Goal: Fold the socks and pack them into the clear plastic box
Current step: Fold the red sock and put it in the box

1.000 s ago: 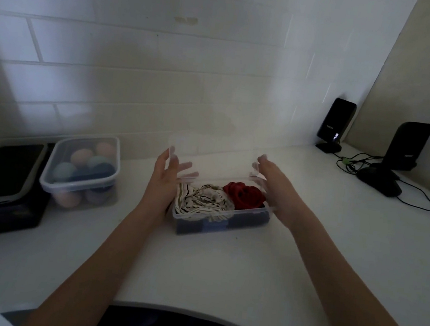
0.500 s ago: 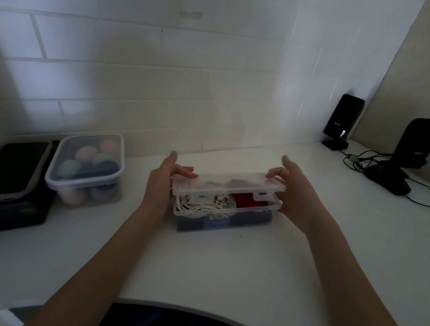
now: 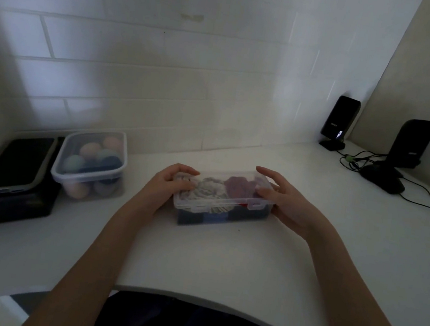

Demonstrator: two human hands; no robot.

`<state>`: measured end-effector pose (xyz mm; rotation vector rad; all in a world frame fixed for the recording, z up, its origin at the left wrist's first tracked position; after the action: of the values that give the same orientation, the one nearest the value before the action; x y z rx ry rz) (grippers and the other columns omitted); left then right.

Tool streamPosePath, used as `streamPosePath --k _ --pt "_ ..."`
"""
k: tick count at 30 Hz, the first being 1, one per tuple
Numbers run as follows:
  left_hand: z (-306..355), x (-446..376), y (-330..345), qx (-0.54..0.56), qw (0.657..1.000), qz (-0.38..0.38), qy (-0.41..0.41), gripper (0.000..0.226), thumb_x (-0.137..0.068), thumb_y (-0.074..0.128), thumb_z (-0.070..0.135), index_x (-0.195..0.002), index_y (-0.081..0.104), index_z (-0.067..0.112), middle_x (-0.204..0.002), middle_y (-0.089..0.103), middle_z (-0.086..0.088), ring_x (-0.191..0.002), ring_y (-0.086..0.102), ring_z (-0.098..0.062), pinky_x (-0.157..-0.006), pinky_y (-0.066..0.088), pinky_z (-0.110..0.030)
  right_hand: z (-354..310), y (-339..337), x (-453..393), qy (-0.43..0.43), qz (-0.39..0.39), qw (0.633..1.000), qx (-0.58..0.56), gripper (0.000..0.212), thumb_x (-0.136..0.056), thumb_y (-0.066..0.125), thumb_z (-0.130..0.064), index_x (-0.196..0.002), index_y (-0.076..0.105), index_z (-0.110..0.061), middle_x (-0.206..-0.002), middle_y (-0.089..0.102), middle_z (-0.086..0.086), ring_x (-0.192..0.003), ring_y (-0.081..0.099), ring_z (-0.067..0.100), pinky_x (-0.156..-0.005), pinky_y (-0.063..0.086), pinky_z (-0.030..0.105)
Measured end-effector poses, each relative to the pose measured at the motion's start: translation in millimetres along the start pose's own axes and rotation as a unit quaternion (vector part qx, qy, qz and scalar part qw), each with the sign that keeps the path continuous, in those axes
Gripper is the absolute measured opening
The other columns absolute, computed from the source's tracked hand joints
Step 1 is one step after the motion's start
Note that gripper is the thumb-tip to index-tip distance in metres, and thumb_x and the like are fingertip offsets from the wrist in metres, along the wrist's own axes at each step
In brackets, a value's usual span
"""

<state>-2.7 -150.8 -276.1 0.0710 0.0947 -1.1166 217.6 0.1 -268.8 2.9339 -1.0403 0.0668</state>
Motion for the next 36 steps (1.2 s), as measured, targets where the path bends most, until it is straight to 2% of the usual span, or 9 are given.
streamPosePath --k 5,10,16,21,26,28,31,33,36 --pt "0 2 0 -0.005 1.000 0.001 0.016 0.025 -0.080 0.060 -0.007 -0.088 0.066 0.016 -0.085 0.067 -0.007 -0.073 0.067 -0.011 -0.064 0.055 -0.019 1 1 -2 -0.005 0.003 1.000 -0.013 0.050 -0.084 0.065 -0.014 -0.130 0.049 -0.025 -0.127 0.058 0.008 -0.105 0.063 0.026 -0.095 0.050 0.034" --pt "-1 2 1 0.011 1.000 -0.004 0.020 0.025 -0.081 0.059 -0.007 -0.087 0.067 0.015 -0.083 0.068 -0.005 -0.073 0.067 -0.012 -0.065 0.056 -0.020 1 3 -1 -0.005 -0.004 1.000 0.001 0.055 -0.074 0.071 -0.028 -0.126 0.052 -0.030 -0.131 0.054 0.008 -0.107 0.062 0.026 -0.087 0.051 0.029" --pt "-2 2 1 -0.005 0.999 -0.014 0.037 0.026 -0.082 0.058 -0.006 -0.086 0.068 0.017 -0.084 0.069 -0.004 -0.074 0.068 -0.010 -0.062 0.055 -0.019 3 4 -1 -0.027 0.003 1.000 0.015 0.036 -0.085 0.065 -0.019 -0.120 0.058 -0.026 -0.125 0.056 0.007 -0.101 0.065 0.024 -0.074 0.054 0.024" --pt "-2 1 -1 -0.005 0.999 -0.023 0.047 0.026 -0.081 0.060 -0.006 -0.086 0.069 0.019 -0.079 0.071 0.003 -0.074 0.068 -0.009 -0.062 0.054 -0.019 3 2 -2 -0.020 -0.001 1.000 0.010 0.038 -0.085 0.065 -0.018 -0.121 0.058 -0.025 -0.125 0.056 0.008 -0.101 0.065 0.024 -0.073 0.054 0.024" --pt "-3 3 -2 -0.022 0.998 -0.027 0.059 0.026 -0.083 0.061 -0.001 -0.083 0.071 0.024 -0.082 0.071 0.002 -0.076 0.068 -0.012 -0.062 0.053 -0.018 1 4 0 -0.018 0.006 0.999 0.031 0.036 -0.085 0.065 -0.022 -0.120 0.057 -0.027 -0.126 0.055 0.008 -0.102 0.065 0.024 -0.075 0.054 0.025" --pt "-2 3 0 -0.041 0.997 -0.028 0.058 0.019 -0.082 0.062 0.009 -0.083 0.071 0.026 -0.083 0.072 0.005 -0.078 0.067 -0.013 -0.063 0.052 -0.020 -1 6 2 -0.024 -0.002 0.999 0.045 0.045 -0.081 0.068 -0.031 -0.124 0.054 -0.029 -0.130 0.054 0.007 -0.105 0.063 0.024 -0.081 0.053 0.028" --pt "0 2 0 -0.039 0.997 -0.057 0.038 0.016 -0.076 0.059 0.037 -0.085 0.071 0.031 -0.092 0.070 0.013 -0.092 0.064 -0.018 -0.076 0.049 -0.030 -2 5 6 -0.021 -0.057 0.996 0.064 0.081 -0.067 0.074 -0.040 -0.138 0.035 -0.037 -0.137 0.043 0.001 -0.118 0.052 0.025 -0.098 0.046 0.032" --pt "1 2 -3 -0.020 0.996 -0.074 0.047 0.026 -0.071 0.059 0.045 -0.092 0.069 0.034 -0.100 0.066 0.018 -0.105 0.059 -0.023 -0.083 0.047 -0.035 -3 3 8 -0.030 -0.083 0.992 0.087 0.093 -0.065 0.078 -0.029 -0.141 0.025 -0.041 -0.134 0.040 -0.002 -0.116 0.051 0.021 -0.095 0.048 0.027" --pt "0 2 -7 0.026 0.992 -0.110 0.053 0.049 -0.065 0.070 0.046 -0.111 0.062 0.031 -0.106 0.062 0.000 -0.104 0.058 -0.034 -0.083 0.047 -0.044 -5 4 11 -0.063 -0.065 0.987 0.129 0.080 -0.072 0.076 -0.023 -0.137 0.034 -0.044 -0.127 0.047 -0.008 -0.108 0.058 0.013 -0.081 0.053 0.019"
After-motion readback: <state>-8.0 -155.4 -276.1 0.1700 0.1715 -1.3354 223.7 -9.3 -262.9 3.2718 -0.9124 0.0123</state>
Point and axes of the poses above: each hand's wrist, its own x-axis away from the middle knuckle, its own y-axis out of the palm, z = x × y, the point moved 1 cm from there along -x, towards the middle knuckle
